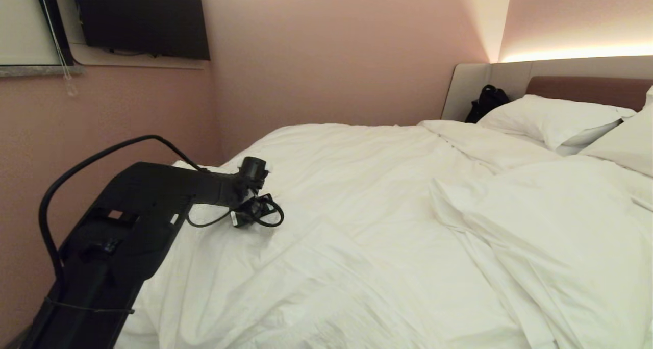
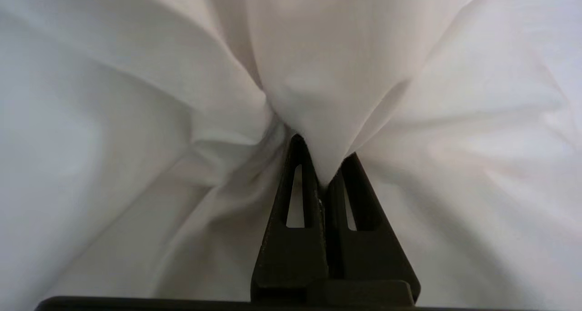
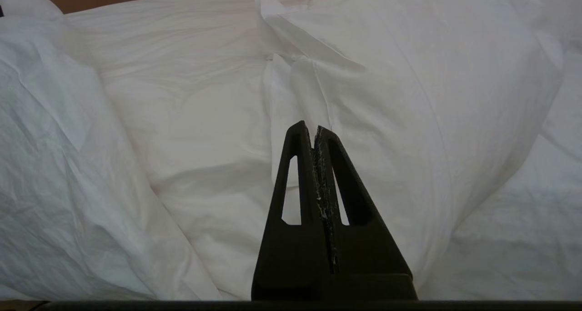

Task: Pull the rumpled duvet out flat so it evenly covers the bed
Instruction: Hold the folded corner of the quilt

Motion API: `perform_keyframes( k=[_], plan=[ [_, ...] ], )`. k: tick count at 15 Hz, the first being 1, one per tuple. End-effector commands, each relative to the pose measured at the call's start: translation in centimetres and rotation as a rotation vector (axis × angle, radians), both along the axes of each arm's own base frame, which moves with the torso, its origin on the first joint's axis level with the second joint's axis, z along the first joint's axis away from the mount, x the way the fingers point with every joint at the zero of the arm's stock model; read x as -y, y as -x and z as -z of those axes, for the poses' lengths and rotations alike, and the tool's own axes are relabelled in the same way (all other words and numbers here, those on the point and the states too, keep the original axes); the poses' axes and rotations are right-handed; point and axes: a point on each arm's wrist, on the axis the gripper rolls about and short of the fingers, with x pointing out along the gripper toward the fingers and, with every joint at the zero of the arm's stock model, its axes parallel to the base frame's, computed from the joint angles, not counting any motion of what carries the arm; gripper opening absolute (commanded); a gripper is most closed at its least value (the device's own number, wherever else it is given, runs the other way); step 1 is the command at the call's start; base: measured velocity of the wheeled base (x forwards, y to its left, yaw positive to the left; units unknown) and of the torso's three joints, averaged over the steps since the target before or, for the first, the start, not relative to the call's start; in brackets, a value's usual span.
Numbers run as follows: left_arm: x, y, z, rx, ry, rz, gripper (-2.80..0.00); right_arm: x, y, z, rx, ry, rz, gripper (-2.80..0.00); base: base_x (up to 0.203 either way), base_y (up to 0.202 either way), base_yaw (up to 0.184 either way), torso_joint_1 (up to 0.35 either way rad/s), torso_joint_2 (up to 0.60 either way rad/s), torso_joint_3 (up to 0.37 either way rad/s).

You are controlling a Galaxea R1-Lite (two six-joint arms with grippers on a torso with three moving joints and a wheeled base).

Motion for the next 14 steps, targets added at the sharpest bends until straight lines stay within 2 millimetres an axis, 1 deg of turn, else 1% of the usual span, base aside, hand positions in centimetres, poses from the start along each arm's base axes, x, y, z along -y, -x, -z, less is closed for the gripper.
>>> perform_keyframes(
  k=[1, 4, 6, 10, 12, 14],
  plan=[
    [-0.5, 0.9, -2.3, 0.008, -0.001, -0.016, -2.80, 0.0, 0.0, 0.0, -0.001, 0.001, -0.002, -2.80, 0.000, 0.000, 0.000, 0.000, 0.00, 0.000],
    [-2.3, 3.4, -4.8, -0.012, -0.032, -0.061, -2.80, 0.0, 0.0, 0.0, -0.001, 0.001, -0.002, -2.80, 0.000, 0.000, 0.000, 0.000, 0.00, 0.000],
    [-4.3, 5.5, -6.7, -0.016, -0.035, -0.097, -2.80, 0.0, 0.0, 0.0, -0.001, 0.001, -0.003, -2.80, 0.000, 0.000, 0.000, 0.000, 0.00, 0.000],
    [-9.3, 9.8, -10.8, 0.050, -0.043, -0.176, -2.80, 0.0, 0.0, 0.0, -0.001, 0.001, -0.003, -2.80, 0.000, 0.000, 0.000, 0.000, 0.00, 0.000],
    [-11.2, 12.0, -11.9, 0.081, -0.061, -0.201, -2.80, 0.0, 0.0, 0.0, -0.001, 0.001, -0.003, -2.80, 0.000, 0.000, 0.000, 0.000, 0.00, 0.000],
    [-12.6, 14.3, -12.2, 0.100, -0.086, -0.214, -2.80, 0.0, 0.0, 0.0, -0.001, 0.001, -0.003, -2.80, 0.000, 0.000, 0.000, 0.000, 0.00, 0.000]
  ],
)
